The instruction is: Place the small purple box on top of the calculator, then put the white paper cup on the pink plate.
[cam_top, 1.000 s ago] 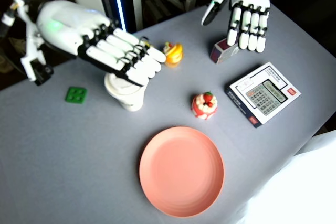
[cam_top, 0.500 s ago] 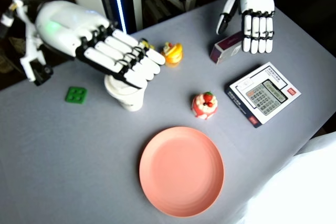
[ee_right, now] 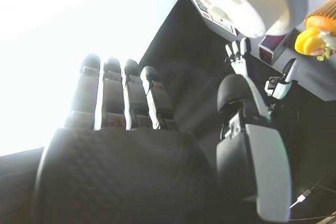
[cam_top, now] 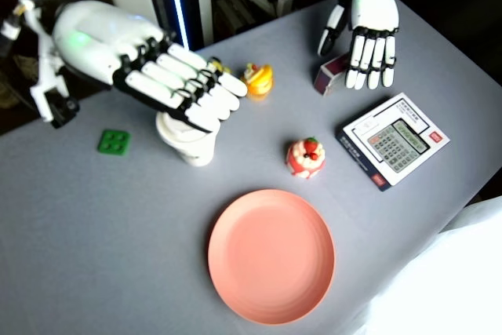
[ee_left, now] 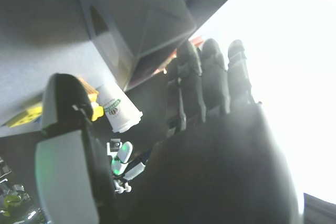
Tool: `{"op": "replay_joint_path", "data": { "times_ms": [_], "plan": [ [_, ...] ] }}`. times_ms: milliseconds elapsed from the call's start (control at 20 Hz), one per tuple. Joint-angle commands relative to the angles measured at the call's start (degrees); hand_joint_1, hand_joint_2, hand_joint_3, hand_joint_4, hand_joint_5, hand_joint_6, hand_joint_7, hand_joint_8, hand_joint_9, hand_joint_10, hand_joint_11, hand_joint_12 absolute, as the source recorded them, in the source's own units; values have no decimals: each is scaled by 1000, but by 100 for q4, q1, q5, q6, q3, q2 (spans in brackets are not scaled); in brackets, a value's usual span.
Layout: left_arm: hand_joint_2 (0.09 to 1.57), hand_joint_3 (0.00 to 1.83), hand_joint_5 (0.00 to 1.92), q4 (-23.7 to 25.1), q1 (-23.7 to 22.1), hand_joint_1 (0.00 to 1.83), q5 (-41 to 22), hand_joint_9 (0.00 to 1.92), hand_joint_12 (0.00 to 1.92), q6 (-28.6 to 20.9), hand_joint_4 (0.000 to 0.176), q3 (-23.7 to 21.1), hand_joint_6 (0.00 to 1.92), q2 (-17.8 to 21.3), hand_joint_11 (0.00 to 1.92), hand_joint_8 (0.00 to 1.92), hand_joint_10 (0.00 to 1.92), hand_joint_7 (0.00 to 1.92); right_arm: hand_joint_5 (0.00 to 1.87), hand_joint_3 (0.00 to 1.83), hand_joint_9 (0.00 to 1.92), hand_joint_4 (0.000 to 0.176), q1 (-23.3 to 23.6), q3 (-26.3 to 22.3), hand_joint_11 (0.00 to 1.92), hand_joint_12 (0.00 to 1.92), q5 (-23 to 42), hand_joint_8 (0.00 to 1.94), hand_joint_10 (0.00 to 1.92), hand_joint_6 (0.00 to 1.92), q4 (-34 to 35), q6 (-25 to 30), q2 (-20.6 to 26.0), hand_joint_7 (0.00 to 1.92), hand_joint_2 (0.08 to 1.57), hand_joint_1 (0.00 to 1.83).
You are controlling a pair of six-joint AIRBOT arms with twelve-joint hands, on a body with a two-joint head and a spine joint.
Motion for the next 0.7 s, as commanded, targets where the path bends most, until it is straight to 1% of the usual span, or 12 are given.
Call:
{"op": "replay_joint_path", "data": {
  "times_ms": [0, 50, 150, 250, 300, 350, 400, 450, 500, 550, 600, 650],
  "plan": [
    [1060, 12, 576, 10, -45, 925, -619, 532, 642, 15, 0, 22, 36, -37, 0, 22, 57, 668, 0, 51, 0, 0, 30, 14, 0, 0, 710, 0, 0, 0, 13, -11, 12, 0, 1286, 245],
    [1060, 12, 576, 9, -45, 925, -613, 532, 642, 15, 0, 30, 36, -48, 0, 22, 57, 668, 0, 51, 0, 0, 25, 14, 0, 0, 710, 0, 0, 0, 18, -10, 12, 0, 1286, 245],
    [1069, 6, 612, -11, -45, 951, -543, 576, 843, 15, 0, 77, 40, -113, 0, 18, 64, 694, 0, 48, 0, 0, 18, 14, 0, 0, 711, 0, 0, 0, 29, -9, 12, 0, 1293, 251],
    [1074, 3, 673, -30, -45, 989, -460, 638, 1170, 14, 0, 144, 49, -207, 0, 30, 84, 761, 0, 42, 0, 0, 18, 14, 0, 0, 711, 0, 0, 0, 30, -9, 13, 0, 1290, 263],
    [1078, 2, 736, -43, -46, 1024, -461, 733, 1456, 14, 0, 158, 62, -225, 43, 51, 135, 843, 0, 38, 0, 0, 18, 14, 0, 0, 711, 0, 0, 0, 30, -9, 13, 0, 1285, 270],
    [1069, 3, 830, -54, -46, 1068, -478, 756, 1646, 14, 0, 164, 42, -227, 247, 86, 565, 968, 0, 37, 0, 0, 18, 14, 0, 0, 712, 0, 0, 0, 31, -9, 13, 0, 1286, 273],
    [1082, 4, 868, -55, -46, 1089, -479, 702, 1754, 14, 0, 166, 39, -226, 348, 116, 946, 1019, 0, 35, 0, 0, 18, 14, 0, 0, 712, 0, 0, 0, 32, -9, 13, 0, 1283, 268],
    [1219, 0, 775, -55, -46, 1179, -493, 648, 1730, 14, 0, 166, 989, -222, 452, 982, 1242, 950, 0, 35, 0, 0, 18, 15, 0, 0, 712, 0, 0, 0, 34, -9, 13, 0, 1286, 268],
    [1207, 0, 754, -56, -46, 1196, -521, 723, 1856, 14, 0, 161, 1160, -214, 534, 1214, 1384, 916, 0, 35, 0, 0, 18, 15, 0, 0, 712, 0, 0, 0, 39, -9, 13, 0, 1287, 268],
    [1196, 0, 764, -64, -46, 1208, -584, 754, 1901, 14, 0, 150, 1158, -193, 575, 1283, 1462, 911, 0, 35, 0, 0, 12, 13, 0, 0, 712, 0, 0, 0, 47, -9, 12, 0, 1290, 282],
    [1188, 0, 796, -64, -46, 1229, -653, 795, 1888, 14, 0, 123, 1081, -159, 642, 1345, 1515, 909, 0, 34, 0, 0, 11, 13, 0, 0, 712, 0, 0, 0, 50, -9, 12, 0, 1292, 278],
    [1191, 0, 813, -64, -46, 1234, -713, 846, 1914, 14, 0, 100, 1034, -125, 721, 1417, 1594, 885, 0, 32, 0, 0, 10, 13, 0, 0, 712, 0, 0, 0, 57, -8, 12, 0, 1293, 295]
  ]
}}
